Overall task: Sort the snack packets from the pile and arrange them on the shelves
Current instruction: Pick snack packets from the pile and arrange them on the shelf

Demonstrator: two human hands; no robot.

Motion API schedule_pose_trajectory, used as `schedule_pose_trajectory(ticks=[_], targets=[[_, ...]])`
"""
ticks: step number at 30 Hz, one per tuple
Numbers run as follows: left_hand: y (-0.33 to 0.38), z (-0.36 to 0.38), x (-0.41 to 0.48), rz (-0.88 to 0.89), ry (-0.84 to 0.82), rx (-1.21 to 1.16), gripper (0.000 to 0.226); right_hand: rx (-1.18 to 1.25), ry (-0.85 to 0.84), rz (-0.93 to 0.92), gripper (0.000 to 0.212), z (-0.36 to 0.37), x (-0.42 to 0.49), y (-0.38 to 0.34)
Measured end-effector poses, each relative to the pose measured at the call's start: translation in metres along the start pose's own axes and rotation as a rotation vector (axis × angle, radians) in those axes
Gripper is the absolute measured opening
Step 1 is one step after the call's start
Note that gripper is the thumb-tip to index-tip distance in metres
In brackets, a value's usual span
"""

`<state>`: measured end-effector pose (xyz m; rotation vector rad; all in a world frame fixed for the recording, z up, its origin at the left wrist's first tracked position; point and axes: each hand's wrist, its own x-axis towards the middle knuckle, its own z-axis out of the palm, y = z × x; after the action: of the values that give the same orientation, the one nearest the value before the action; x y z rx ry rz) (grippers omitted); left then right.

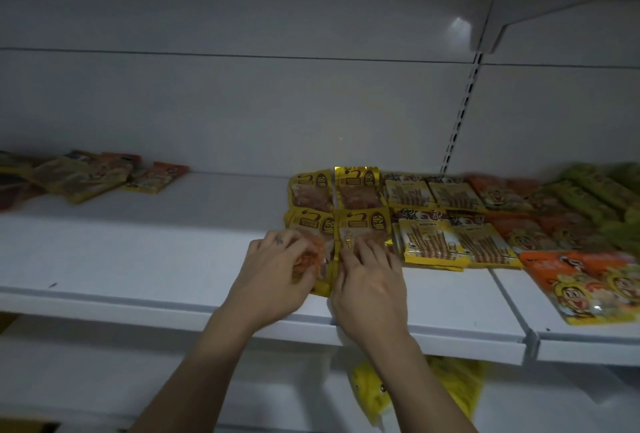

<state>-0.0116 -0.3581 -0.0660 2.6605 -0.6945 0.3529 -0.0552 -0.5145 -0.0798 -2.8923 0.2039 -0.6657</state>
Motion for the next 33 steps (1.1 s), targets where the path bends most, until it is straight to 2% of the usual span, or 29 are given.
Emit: schedule_pose_trajectory(ticks=[4,9,12,16,19,26,33], targets=[[0.002,-0.001,-0.002,0.003,-0.008,0.014,0.039,0.036,-0.021,0.010,0.052,0.004,-0.001,0.000],[0.007,-0.002,-0.002,0.025,0.000,0.027,0.046,0.110,0.068,-0.015,0.053,-0.001,0.000,0.004],[0.006,-0.007,-0.012,-0.022,0.078,-0.034,0.049,0.156,0.084,-0.033,0.056,-0.010,0.001,0.001],[-0.014,-0.022,-0.034,-0.107,0.097,-0.018,0.068,0.162,0.045,-0.116,0.053,-0.024,0.007,-0.024],[-0.041,-0.045,-0.046,-0.150,0.113,0.017,0.069,0.164,0.016,-0.195,0.054,-0.030,0.018,-0.054],[-0.155,-0.128,-0.108,-0.311,0.136,0.140,0.065,0.232,-0.157,-0.355,0.066,-0.032,0.025,-0.200],[-0.251,-0.191,-0.164,-0.427,0.176,0.167,0.072,0.300,-0.190,-0.448,0.064,-0.014,0.021,-0.325]])
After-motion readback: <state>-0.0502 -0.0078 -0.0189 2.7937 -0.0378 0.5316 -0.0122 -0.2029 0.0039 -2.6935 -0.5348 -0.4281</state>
